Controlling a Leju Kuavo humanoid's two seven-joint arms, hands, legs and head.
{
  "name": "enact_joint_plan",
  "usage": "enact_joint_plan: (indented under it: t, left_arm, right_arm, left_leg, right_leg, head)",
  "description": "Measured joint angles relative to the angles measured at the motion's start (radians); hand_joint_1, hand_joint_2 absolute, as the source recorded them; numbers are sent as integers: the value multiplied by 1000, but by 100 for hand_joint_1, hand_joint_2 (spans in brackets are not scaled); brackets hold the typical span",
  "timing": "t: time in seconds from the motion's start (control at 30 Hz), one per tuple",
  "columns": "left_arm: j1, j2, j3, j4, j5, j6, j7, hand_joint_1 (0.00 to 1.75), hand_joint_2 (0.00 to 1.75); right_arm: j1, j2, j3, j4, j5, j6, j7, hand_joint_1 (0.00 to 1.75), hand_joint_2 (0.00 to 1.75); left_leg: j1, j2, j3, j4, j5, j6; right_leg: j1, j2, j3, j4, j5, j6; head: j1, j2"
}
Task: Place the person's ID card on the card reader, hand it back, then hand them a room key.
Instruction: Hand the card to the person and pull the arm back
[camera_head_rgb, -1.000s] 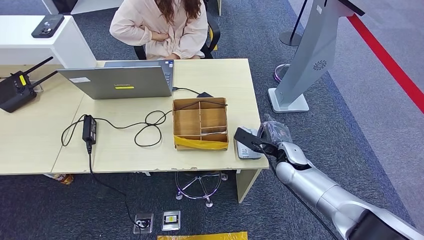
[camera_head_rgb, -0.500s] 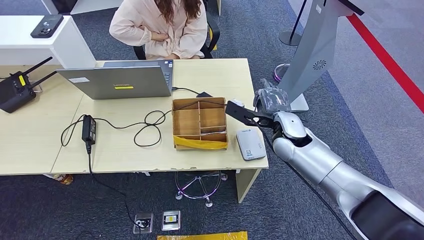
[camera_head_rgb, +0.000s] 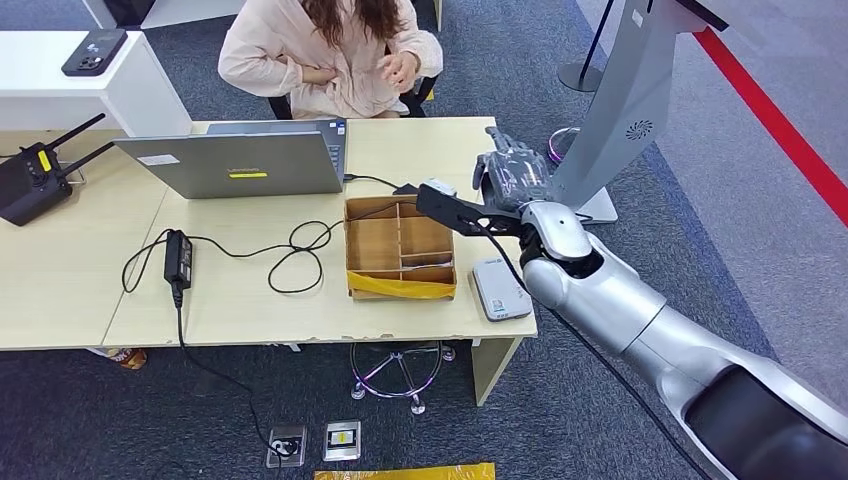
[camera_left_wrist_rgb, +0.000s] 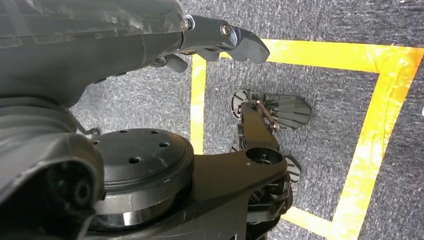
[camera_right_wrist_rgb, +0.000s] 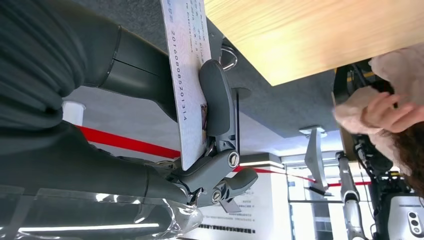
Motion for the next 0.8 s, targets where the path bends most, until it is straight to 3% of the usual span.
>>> enact_joint_plan:
  t: [0.3,0.8]
  left_arm:
    - [1,-5,0,1,9,6,-6,0,0]
    - [10,-9,0,12,5,0,10,0,0]
  right_arm:
    - [-7,48,0,72,-3,-11,-13,175,175]
    - [-7,51,-10,98,41,-2,14,175,175]
  left_leg:
    - [0,0,0,0,0,0]
    - [0,0,0,0,0,0]
  right_leg:
    - [0,0,0,0,0,0]
    - [0,0,-1,0,0,0]
  head:
    - [0,0]
    - [0,0]
